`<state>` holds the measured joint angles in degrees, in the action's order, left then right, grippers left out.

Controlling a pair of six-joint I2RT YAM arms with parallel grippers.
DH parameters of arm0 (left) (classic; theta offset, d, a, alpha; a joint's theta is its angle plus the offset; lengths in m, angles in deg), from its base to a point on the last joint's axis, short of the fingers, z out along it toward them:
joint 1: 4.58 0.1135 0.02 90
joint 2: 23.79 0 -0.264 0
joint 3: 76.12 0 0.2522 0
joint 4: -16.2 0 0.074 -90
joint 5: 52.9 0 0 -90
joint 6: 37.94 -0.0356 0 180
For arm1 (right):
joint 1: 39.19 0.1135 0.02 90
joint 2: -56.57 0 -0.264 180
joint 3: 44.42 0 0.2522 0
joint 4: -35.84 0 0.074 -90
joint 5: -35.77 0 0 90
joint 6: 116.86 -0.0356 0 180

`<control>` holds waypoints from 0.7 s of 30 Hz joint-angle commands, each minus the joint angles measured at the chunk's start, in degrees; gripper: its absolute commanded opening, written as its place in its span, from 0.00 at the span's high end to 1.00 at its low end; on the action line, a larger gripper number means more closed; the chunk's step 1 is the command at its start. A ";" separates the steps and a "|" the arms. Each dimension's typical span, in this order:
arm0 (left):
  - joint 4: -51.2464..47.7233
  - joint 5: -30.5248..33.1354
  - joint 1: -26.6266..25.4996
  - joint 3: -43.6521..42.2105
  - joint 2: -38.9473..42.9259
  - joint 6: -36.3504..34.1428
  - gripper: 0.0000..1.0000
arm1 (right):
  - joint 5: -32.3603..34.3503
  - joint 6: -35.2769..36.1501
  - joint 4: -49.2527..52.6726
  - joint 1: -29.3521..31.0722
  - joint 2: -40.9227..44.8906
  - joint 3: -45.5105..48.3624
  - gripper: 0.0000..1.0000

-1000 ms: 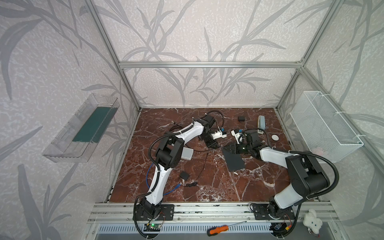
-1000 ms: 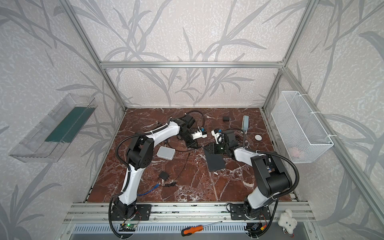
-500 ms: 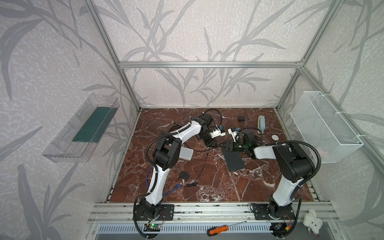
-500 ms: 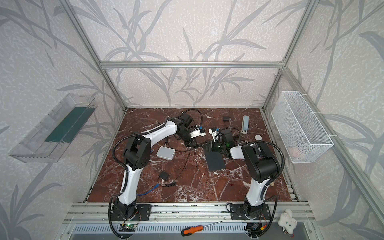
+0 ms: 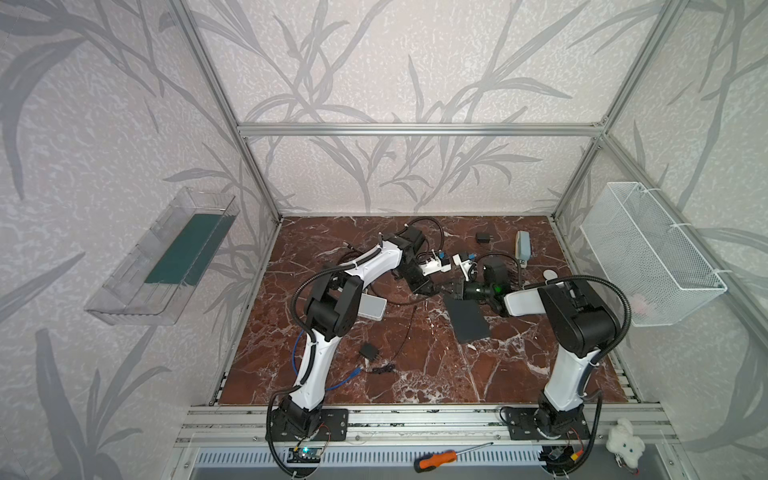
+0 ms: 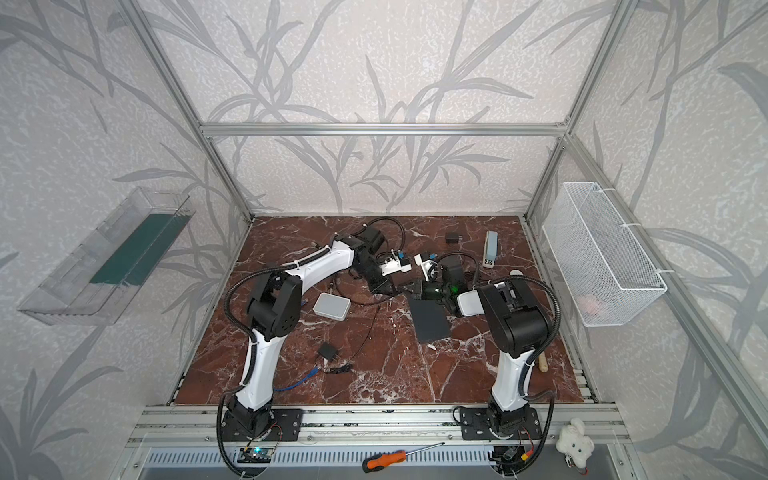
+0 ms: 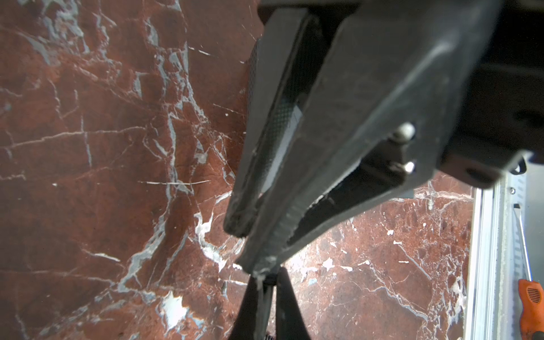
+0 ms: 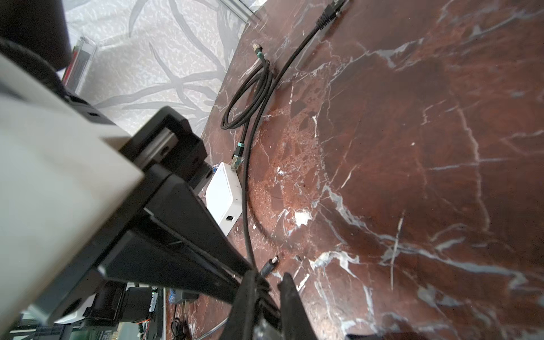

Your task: Insert the plug into the switch port

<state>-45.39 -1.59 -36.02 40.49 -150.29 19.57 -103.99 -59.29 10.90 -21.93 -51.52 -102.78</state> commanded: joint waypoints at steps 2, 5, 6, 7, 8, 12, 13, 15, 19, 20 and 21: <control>1.73 0.79 0.51 -0.85 2.19 1.14 0.85 | -0.35 -3.68 -0.35 -0.12 0.89 0.48 0.95; 4.89 2.22 0.63 -2.49 3.04 3.22 0.74 | 1.13 -8.26 3.47 -0.03 2.70 0.81 0.97; 6.31 2.44 0.55 -3.57 3.50 4.38 0.69 | 2.58 -8.85 7.25 -0.11 3.48 0.30 0.97; 8.28 2.42 0.44 -5.03 4.40 5.55 0.63 | 3.86 -8.88 12.51 -0.12 4.04 -1.01 0.97; 10.38 2.18 0.33 -6.61 5.24 6.36 0.59 | 4.32 -8.80 16.41 -0.12 4.35 -2.27 0.97; 17.35 3.89 -0.91 -11.47 7.07 8.98 0.54 | 4.90 -11.46 25.19 -0.05 4.00 -6.48 0.97; 18.51 4.27 -1.47 -12.14 7.12 9.00 0.53 | 4.76 -12.23 26.88 -0.03 3.85 -7.40 0.97; 20.51 6.59 -2.59 -12.99 6.98 8.19 0.52 | 5.23 -13.35 29.51 -0.10 3.81 -8.73 0.97; 26.97 10.63 -4.36 -15.36 7.34 9.77 0.52 | 5.31 -13.09 37.58 -0.10 3.38 -12.58 0.98; 29.14 11.36 -4.66 -16.41 7.76 10.43 0.52 | 4.92 -13.09 38.88 -0.12 3.12 -13.47 0.98; 31.65 11.54 -4.86 -17.72 8.20 10.88 0.53 | 4.45 -12.83 40.32 -0.12 2.69 -14.45 0.99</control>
<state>-21.41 7.04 -40.11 24.97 -145.15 28.99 -99.18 -71.70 43.16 -21.95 -49.16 -114.65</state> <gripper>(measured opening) 0.474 0.145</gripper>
